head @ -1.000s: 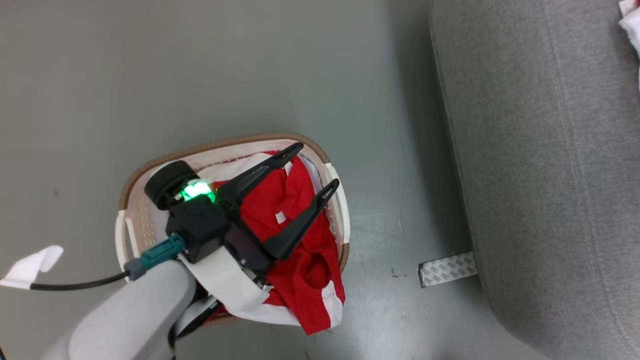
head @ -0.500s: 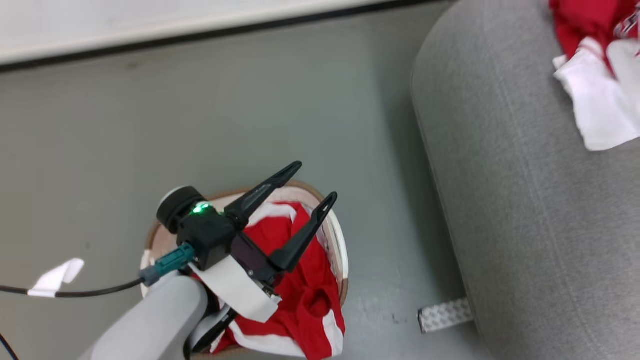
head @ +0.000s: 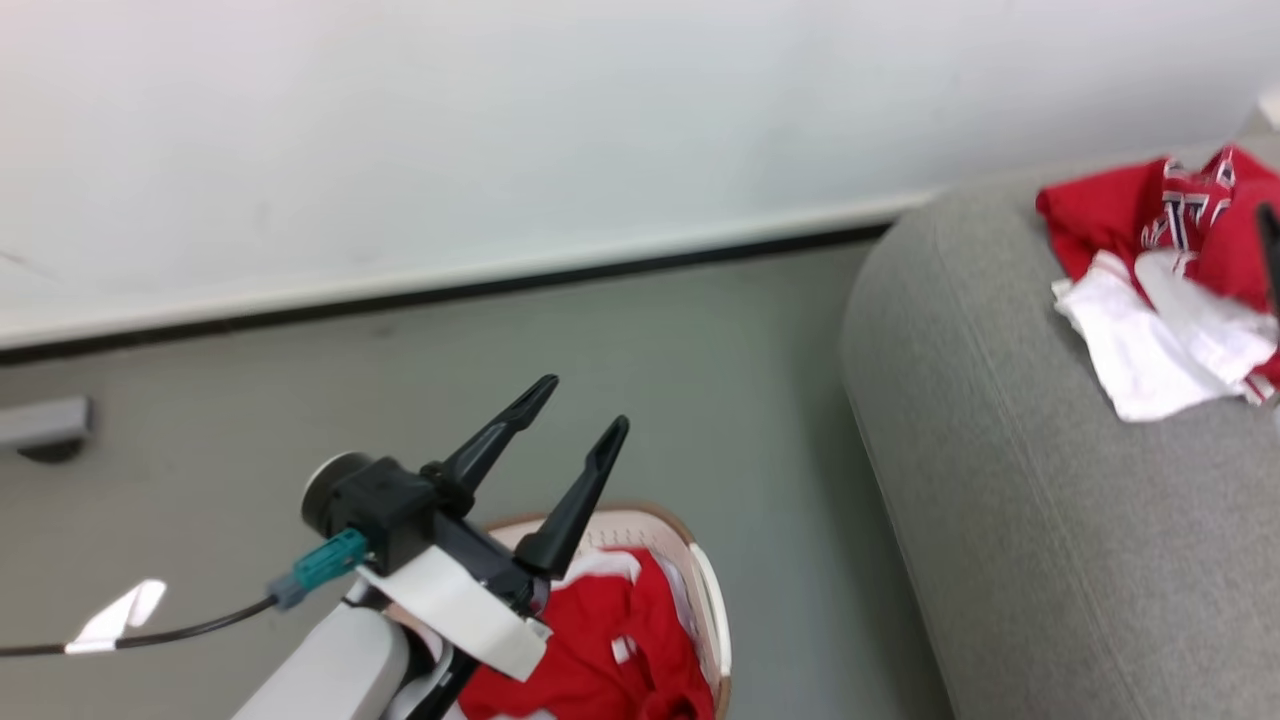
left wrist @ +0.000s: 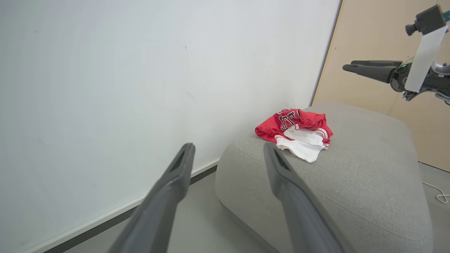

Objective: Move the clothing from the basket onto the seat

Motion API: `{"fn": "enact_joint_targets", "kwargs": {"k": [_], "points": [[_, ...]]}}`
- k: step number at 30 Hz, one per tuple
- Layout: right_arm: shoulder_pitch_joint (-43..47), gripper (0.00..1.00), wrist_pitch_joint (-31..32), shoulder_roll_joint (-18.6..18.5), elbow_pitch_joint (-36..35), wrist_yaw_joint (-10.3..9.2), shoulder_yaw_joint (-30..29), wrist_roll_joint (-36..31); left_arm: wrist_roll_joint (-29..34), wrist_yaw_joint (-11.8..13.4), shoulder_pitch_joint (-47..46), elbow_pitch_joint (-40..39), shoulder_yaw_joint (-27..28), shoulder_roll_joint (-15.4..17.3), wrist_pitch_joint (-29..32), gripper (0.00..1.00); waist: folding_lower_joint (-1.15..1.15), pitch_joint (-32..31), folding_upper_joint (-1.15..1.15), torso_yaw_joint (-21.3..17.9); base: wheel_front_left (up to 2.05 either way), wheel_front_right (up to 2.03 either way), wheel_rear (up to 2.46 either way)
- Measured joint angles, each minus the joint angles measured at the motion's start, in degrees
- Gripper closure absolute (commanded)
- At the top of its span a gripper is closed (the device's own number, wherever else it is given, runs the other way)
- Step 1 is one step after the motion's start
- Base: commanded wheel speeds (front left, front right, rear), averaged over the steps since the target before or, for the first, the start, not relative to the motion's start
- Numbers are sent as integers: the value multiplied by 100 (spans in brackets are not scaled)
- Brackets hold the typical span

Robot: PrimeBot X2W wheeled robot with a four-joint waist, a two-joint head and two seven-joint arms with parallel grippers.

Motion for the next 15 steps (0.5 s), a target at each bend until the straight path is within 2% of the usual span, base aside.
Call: {"fn": "enact_joint_targets", "kwargs": {"k": [7, 15], "points": [[694, 0, -456, 437, -792, 1, 35, 9, 54, 142, 364, 123, 549, -111, 0, 0, -1, -631, 0, 229, 0, 0, 0], [1823, 0, -1255, 1308, -1543, 0, -203, -348, 122, 366, 904, 313, 1341, -202, 0, 0, 0, -954, 0, 516, 0, 0, 0]]}}
